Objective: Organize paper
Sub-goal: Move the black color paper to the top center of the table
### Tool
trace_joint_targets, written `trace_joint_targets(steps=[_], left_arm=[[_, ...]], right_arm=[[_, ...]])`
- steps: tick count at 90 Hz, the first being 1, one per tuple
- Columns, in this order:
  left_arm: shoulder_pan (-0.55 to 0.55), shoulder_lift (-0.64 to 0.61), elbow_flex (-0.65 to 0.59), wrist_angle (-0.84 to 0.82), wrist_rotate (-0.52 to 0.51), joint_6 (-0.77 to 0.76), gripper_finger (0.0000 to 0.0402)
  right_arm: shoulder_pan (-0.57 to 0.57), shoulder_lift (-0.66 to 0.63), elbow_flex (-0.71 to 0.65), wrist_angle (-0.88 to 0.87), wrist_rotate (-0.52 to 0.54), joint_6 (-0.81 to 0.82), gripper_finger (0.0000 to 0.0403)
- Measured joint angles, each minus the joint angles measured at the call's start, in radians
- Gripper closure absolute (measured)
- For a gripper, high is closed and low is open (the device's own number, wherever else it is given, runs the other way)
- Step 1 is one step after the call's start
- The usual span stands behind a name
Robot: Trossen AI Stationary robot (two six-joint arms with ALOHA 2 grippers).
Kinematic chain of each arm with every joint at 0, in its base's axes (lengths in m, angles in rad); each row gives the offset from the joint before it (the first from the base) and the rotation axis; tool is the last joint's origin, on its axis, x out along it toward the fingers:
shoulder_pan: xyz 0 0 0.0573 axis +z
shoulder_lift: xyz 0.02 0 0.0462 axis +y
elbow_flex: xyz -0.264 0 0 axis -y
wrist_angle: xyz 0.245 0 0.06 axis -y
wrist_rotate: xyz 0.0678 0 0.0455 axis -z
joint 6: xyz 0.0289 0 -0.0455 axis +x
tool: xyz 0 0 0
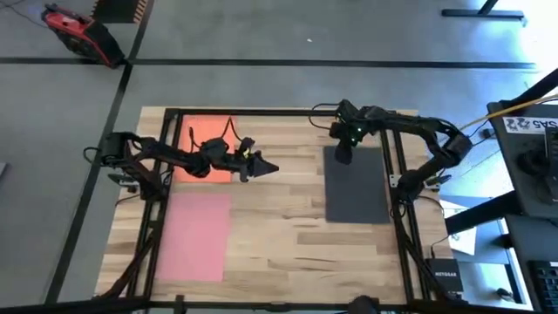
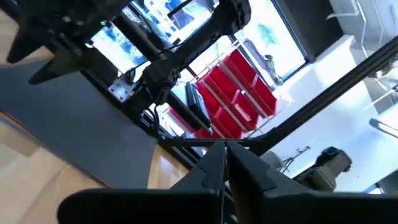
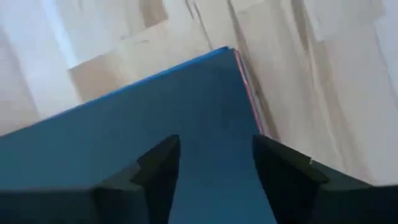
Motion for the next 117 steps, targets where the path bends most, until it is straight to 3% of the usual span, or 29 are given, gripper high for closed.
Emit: trace_joint_targets(steps=[22,41,56,75,94,117], left_arm=[[-0.005,0.000,0.000,-0.063,-0.025,0.008,0.0402],[-0.004,0.000,0.000,-0.060,-0.025,0.011,0.0402],[-0.004,0.000,0.000,-0.074,-0.026,0.022,0.0402],[-0.004,0.000,0.000,-0.084,-0.037,0.034,0.0402],[-0.003,0.000,0.000,-0.084,-0.039,0.034,0.0402],[-0.003,0.000,0.000,-0.084,-0.039,0.038,0.0402]], right_arm=[[0.002,0.059,0.001,0.026,0.033,-0.058,0.0212],[0.001,0.077,0.001,0.107,0.124,-0.060,0.0219],[-0.006,0.078,0.001,0.122,0.125,-0.059,0.0229],[-0.006,0.081,0.001,0.150,0.142,-0.011,0.0292],[-0.003,0.081,0.046,0.087,0.089,0.028,0.0389],[-0.003,0.093,0.048,0.032,-0.010,0.057,0.0401]])
